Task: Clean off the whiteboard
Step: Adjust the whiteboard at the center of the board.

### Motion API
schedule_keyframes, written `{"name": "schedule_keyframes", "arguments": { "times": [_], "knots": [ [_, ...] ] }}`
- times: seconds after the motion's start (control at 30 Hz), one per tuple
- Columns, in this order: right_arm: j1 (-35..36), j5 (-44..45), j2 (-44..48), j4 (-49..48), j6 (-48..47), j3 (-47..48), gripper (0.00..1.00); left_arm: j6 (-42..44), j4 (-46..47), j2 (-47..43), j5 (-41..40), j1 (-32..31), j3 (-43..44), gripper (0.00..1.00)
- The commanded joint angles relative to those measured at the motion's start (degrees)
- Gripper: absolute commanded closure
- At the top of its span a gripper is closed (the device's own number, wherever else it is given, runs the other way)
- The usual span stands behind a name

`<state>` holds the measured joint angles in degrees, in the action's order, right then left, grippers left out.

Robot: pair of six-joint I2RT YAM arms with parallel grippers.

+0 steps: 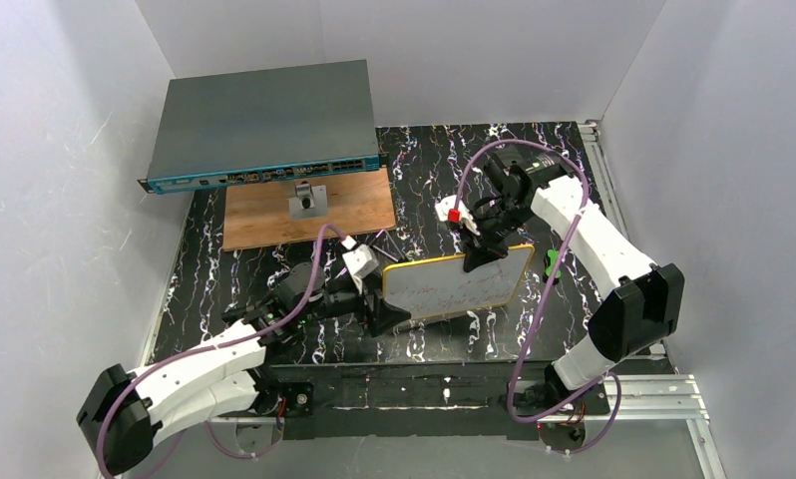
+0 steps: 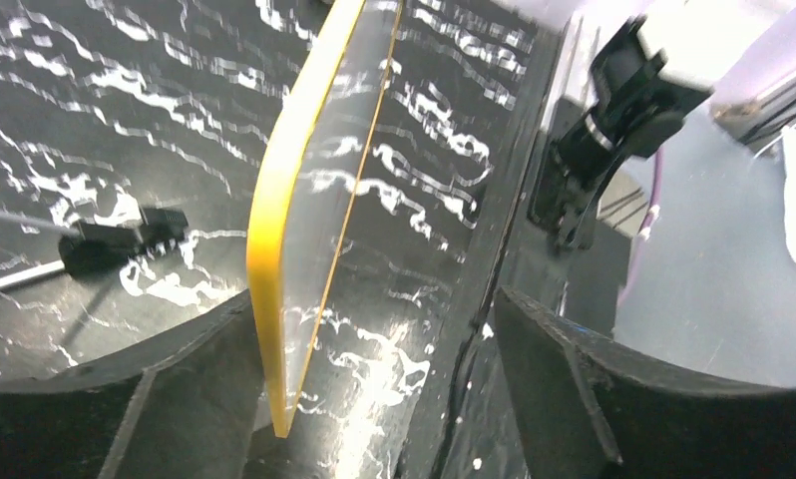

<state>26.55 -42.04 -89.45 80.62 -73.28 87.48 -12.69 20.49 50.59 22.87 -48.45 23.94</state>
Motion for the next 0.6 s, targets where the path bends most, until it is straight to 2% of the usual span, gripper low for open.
{"name": "schedule_keyframes", "arguments": {
  "times": [0.0, 0.1, 0.37, 0.47, 0.57],
  "knots": [
    [1.4, 0.4, -0.3, 1.6, 0.8, 3.6, 0.99, -1.9, 5.3, -5.6, 1.6, 2.3, 1.9, 0.20],
    [2.6, 1.4, -1.2, 2.0, 0.9, 4.0, 0.99, 0.3, 2.8, -4.7, 6.3, 3.8, 4.8, 0.18],
    [5.5, 4.9, -3.4, 2.9, 1.9, 5.8, 0.99, 12.2, -18.9, 7.1, 17.5, 4.0, 22.6, 0.17],
    [5.9, 5.1, -3.8, 2.6, 2.8, 6.4, 0.99, 16.2, -28.3, 13.2, 21.6, 4.0, 30.1, 0.20],
    [6.1, 5.3, -4.0, 2.3, 3.5, 6.6, 0.99, 17.3, -33.3, 17.7, 23.1, 4.0, 33.9, 0.26]
  ]
}}
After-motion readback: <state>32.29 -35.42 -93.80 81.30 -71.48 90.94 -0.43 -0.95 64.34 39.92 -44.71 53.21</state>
